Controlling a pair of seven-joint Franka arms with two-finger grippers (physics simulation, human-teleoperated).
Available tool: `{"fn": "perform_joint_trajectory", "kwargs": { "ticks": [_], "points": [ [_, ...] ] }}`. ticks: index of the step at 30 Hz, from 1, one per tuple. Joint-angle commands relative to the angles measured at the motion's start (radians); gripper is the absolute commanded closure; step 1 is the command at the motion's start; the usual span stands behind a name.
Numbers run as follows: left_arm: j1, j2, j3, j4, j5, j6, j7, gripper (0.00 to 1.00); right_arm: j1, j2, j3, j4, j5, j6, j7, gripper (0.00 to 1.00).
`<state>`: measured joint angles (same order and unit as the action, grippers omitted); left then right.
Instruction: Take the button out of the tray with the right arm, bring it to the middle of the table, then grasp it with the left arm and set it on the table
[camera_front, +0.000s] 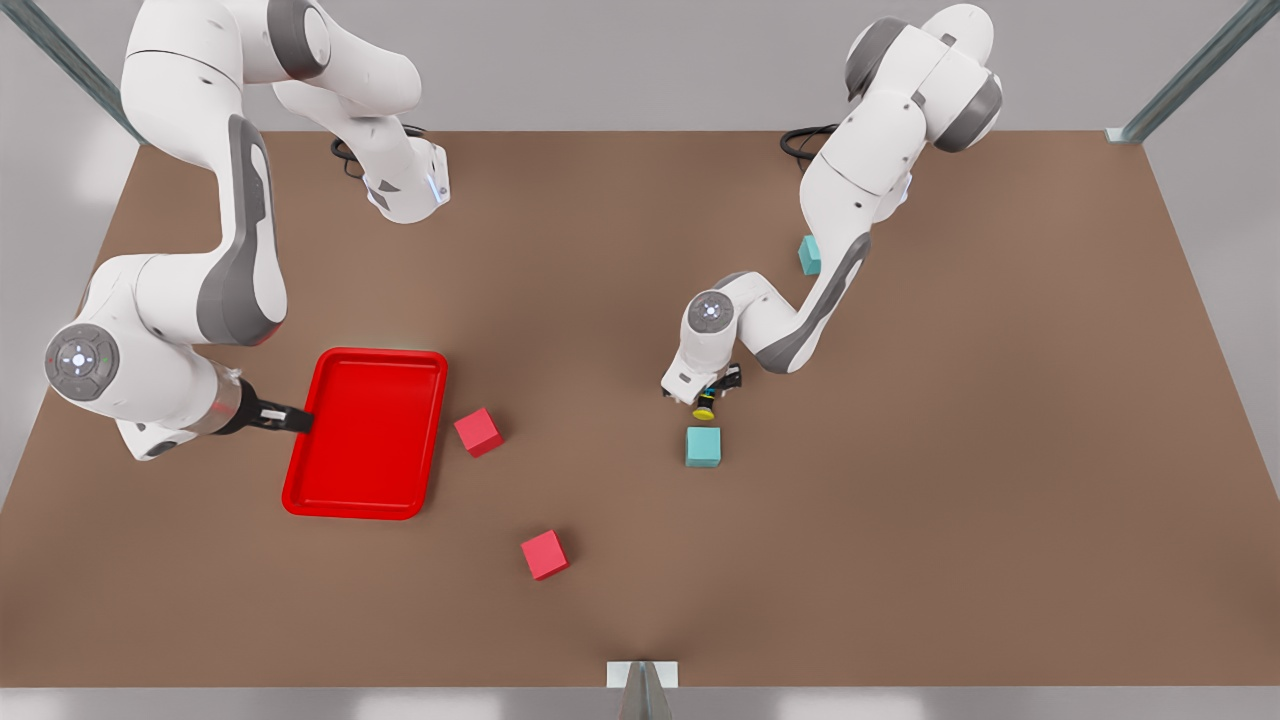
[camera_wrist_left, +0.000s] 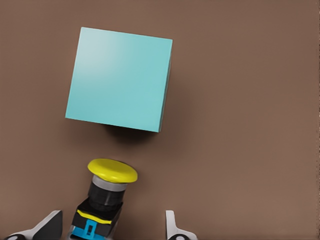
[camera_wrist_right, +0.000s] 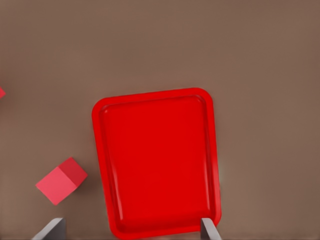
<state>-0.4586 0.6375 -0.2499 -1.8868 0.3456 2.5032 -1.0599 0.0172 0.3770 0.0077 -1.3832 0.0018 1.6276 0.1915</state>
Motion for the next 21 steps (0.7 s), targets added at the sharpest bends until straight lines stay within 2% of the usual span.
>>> {"fn": "perform_joint_trajectory", "kwargs": {
  "ticks": [1, 13, 15, 16, 19, 21],
  "points": [
    [0.000, -0.001, 0.000, 0.000, 0.001, 0.019, -0.020, 0.00, -0.002, -0.001, 0.000, 0.001, 0.001, -0.014, -0.018, 0.00],
    [0.001, -0.007, 0.000, -0.032, 0.023, 0.017, -0.022, 0.00, -0.003, 0.000, 0.000, 0.000, 0.003, -0.012, -0.018, 0.00],
    [0.003, -0.007, 0.000, -0.031, 0.023, 0.017, -0.022, 0.22, -0.002, 0.000, 0.000, 0.000, 0.003, -0.012, -0.018, 0.00],
    [0.005, -0.005, 0.000, -0.031, 0.023, 0.017, -0.022, 0.37, 0.000, 0.000, 0.000, 0.000, 0.003, -0.014, -0.018, 0.00],
    [0.008, -0.009, 0.000, -0.031, 0.023, 0.011, -0.023, 0.57, -0.002, -0.001, 0.000, 0.000, 0.003, -0.014, -0.018, 0.00],
    [0.008, -0.009, 0.000, -0.029, 0.023, 0.009, -0.031, 0.63, -0.002, -0.001, 0.000, 0.000, 0.003, -0.014, -0.018, 0.00]
  ]
}}
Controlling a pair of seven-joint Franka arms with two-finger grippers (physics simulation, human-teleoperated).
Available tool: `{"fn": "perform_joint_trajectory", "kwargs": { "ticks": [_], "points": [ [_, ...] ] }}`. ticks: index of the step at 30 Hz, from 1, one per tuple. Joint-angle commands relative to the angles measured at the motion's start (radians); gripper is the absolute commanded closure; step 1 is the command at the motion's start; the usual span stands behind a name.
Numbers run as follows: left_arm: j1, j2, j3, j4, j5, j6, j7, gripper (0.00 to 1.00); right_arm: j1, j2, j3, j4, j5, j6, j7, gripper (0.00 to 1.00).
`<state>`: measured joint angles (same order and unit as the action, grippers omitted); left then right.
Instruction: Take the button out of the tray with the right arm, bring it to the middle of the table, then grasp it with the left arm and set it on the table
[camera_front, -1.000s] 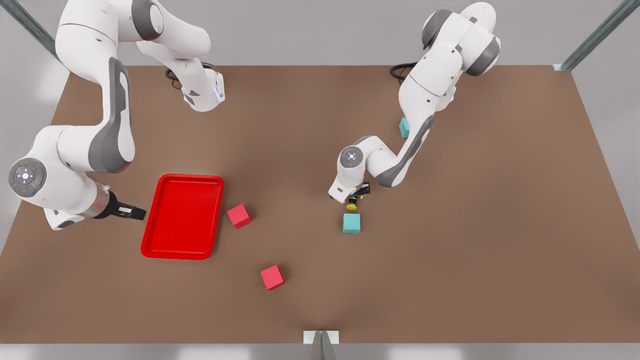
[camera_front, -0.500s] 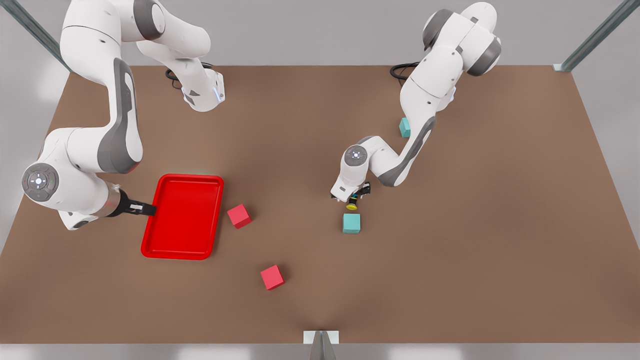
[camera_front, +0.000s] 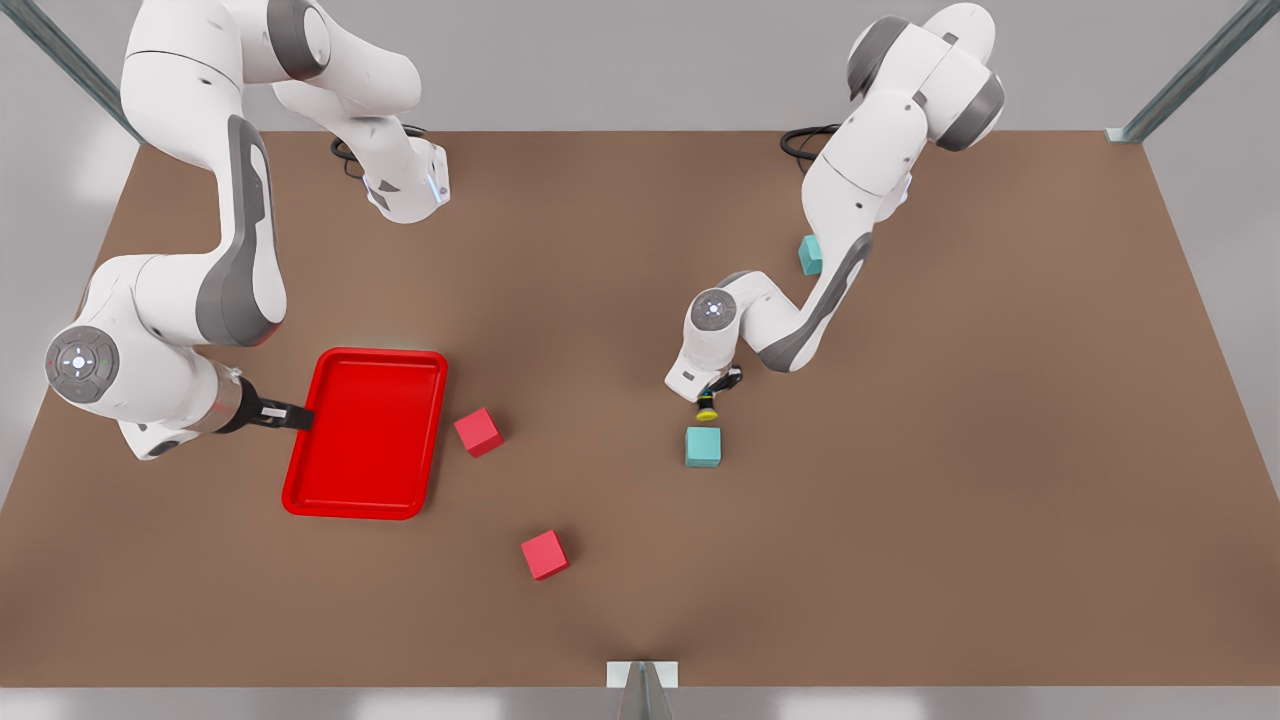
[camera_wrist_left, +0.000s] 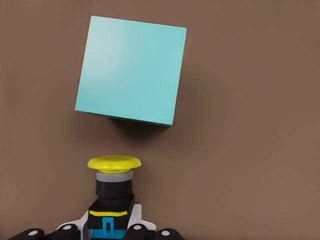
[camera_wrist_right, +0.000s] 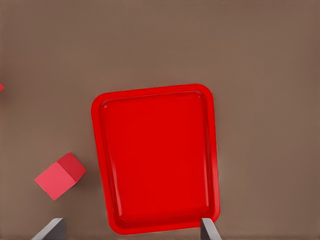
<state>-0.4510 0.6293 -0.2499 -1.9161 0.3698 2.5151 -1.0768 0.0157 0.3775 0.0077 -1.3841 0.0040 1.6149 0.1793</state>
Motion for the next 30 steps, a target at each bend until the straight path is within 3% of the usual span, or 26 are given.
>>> {"fn": "perform_joint_trajectory", "kwargs": {
  "ticks": [1, 5, 8, 10, 14, 15, 16, 18, 19, 23, 25, 30],
  "points": [
    [0.005, -0.010, 0.000, 0.009, -0.002, -0.048, -0.009, 0.63, -0.002, -0.002, 0.000, 0.000, 0.001, -0.001, -0.006, 0.00],
    [0.077, -0.098, -0.068, 0.025, -0.003, -0.245, 0.037, 0.62, -0.005, -0.002, 0.000, 0.000, 0.001, -0.001, -0.006, 0.00],
    [0.316, -0.169, -0.255, 0.040, -0.017, -0.348, 0.009, 0.61, -0.005, 0.000, 0.000, 0.000, 0.001, -0.001, -0.006, 0.00],
    [0.410, -0.191, -0.310, 0.115, -0.075, -0.358, -0.265, 0.61, -0.003, -0.002, 0.000, 0.002, 0.001, -0.001, -0.006, 0.00],
    [0.338, -0.257, -0.301, 0.176, 0.090, -0.452, -0.910, 0.61, -0.008, 0.000, 0.000, 0.002, 0.001, -0.001, -0.008, 0.00],
    [0.256, -0.244, -0.253, 0.213, 0.190, -0.550, -1.048, 0.61, -0.008, 0.000, 0.000, 0.002, 0.001, -0.001, -0.008, 0.00],
    [0.063, -0.232, -0.074, 0.235, 0.244, -0.637, -1.127, 0.61, -0.010, 0.000, 0.000, 0.002, 0.001, -0.001, -0.008, 0.00],
    [-0.521, -0.020, 0.529, 0.384, 0.187, -0.768, -1.273, 0.61, -0.007, -0.002, 0.000, 0.002, 0.001, -0.001, -0.006, 0.00],
    [-0.620, 0.026, 0.635, 0.388, 0.150, -0.768, -1.301, 0.61, -0.007, -0.002, 0.000, 0.004, -0.001, -0.001, -0.006, 0.00],
    [-0.718, 0.105, 0.747, 0.405, 0.149, -0.864, -1.324, 0.61, -0.003, -0.003, 0.000, 0.005, 0.001, -0.001, -0.006, 0.00],
    [-0.853, 0.227, 0.911, 0.431, 0.143, -0.990, -1.341, 0.61, -0.008, -0.002, 0.000, 0.005, 0.001, -0.001, -0.008, 0.00],
    [-0.850, 0.494, 0.968, 0.537, 0.133, -1.027, -1.393, 0.61, -0.010, -0.002, 0.000, 0.002, 0.001, -0.001, -0.012, 0.00]
  ]
}}
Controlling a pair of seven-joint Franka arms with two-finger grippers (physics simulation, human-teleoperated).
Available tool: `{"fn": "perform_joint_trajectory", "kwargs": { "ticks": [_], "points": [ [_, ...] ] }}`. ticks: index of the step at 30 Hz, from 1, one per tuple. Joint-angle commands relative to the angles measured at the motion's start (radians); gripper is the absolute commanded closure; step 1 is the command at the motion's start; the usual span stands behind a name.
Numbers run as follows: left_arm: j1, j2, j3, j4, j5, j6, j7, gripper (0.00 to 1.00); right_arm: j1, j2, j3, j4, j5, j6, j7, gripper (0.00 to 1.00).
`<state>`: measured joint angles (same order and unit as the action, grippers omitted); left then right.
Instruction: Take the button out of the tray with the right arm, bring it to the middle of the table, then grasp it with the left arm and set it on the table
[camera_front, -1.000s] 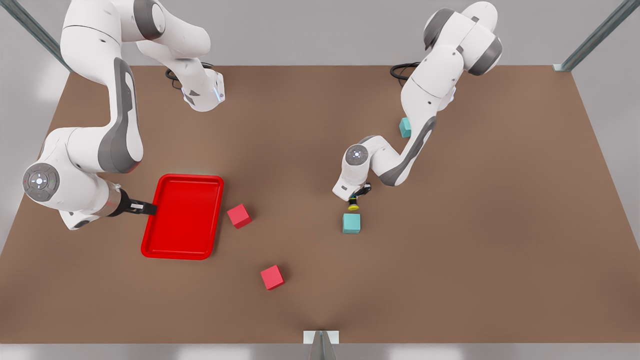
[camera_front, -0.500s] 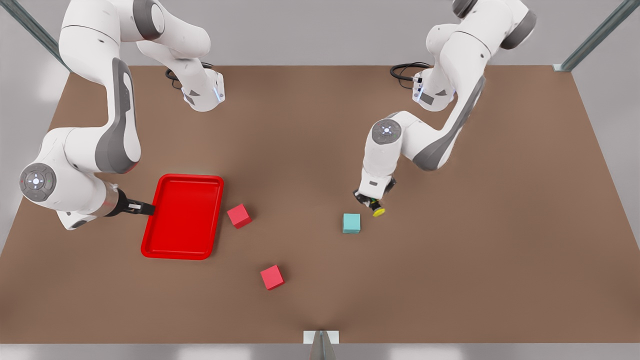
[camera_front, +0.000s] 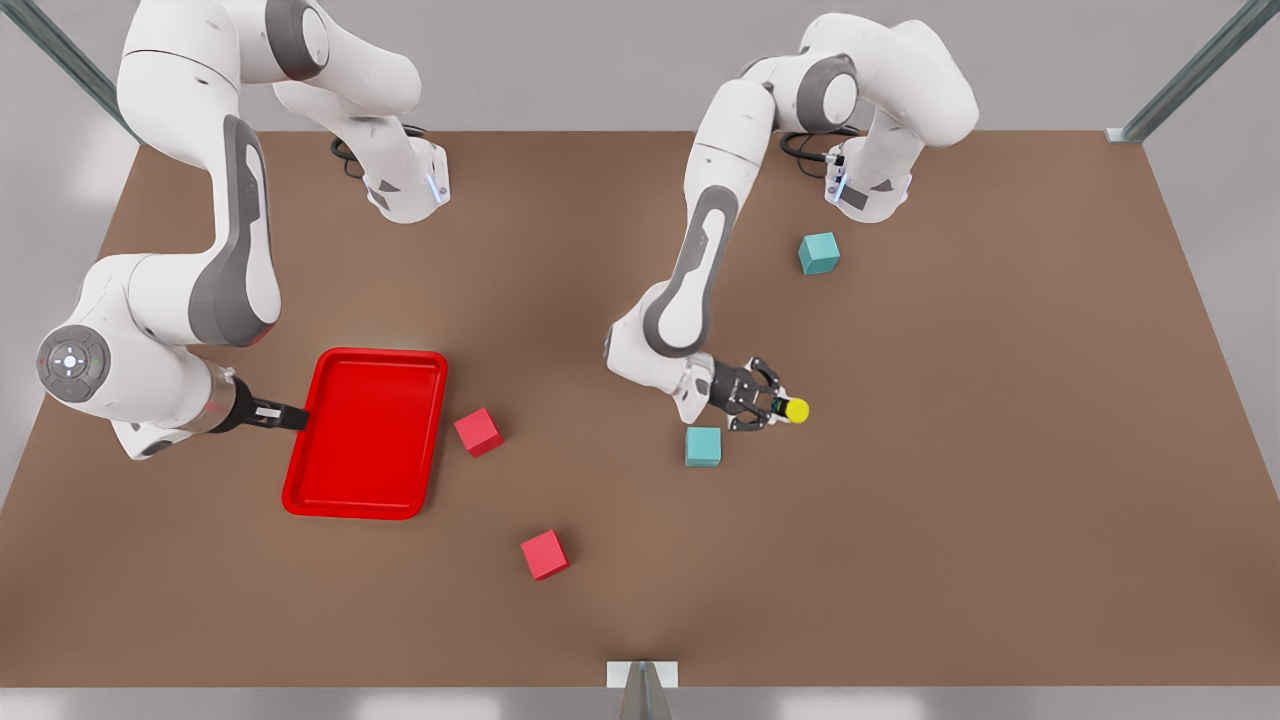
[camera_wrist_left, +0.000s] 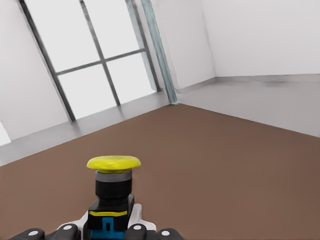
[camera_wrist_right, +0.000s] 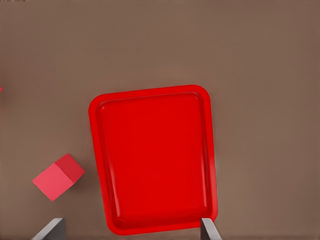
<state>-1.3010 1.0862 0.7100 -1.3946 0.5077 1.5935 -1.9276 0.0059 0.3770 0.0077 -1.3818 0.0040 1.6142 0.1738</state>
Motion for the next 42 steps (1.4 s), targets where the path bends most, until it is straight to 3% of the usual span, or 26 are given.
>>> {"fn": "perform_joint_trajectory", "kwargs": {
  "ticks": [1, 4, 11, 36, 37, 38, 42],
  "points": [
    [-0.004, 0.075, 0.008, 0.025, -0.006, -0.110, -0.547, 0.62, 0.000, -0.001, 0.000, 0.000, 0.001, 0.000, -0.005, 0.00],
    [-0.011, 0.124, 0.005, 0.062, -0.008, -0.132, -0.571, 0.62, 0.003, -0.001, 0.000, 0.000, 0.001, 0.000, -0.004, 0.00],
    [-0.031, 0.118, -0.040, 0.068, -0.135, 0.039, -0.607, 0.63, 0.003, -0.003, 0.000, 0.001, 0.001, 0.000, -0.002, 0.00],
    [-0.066, 0.204, -0.046, 0.068, -0.071, -0.017, -0.639, 0.61, -0.003, -0.004, 0.000, 0.000, 0.010, 0.000, -0.013, 0.00],
    [-0.066, 0.204, -0.047, 0.068, -0.067, -0.018, -0.636, 0.11, -0.003, -0.003, 0.000, 0.000, 0.010, 0.000, -0.013, 0.00],
    [-0.067, 0.204, -0.055, 0.068, -0.066, -0.018, -0.636, 0.00, -0.001, -0.003, 0.000, 0.001, 0.010, 0.000, -0.011, 0.00],
    [-0.075, 0.201, -0.055, 0.068, -0.066, -0.020, -0.631, 0.00, -0.001, -0.003, 0.000, 0.001, 0.010, 0.001, -0.010, 0.00]
  ]
}}
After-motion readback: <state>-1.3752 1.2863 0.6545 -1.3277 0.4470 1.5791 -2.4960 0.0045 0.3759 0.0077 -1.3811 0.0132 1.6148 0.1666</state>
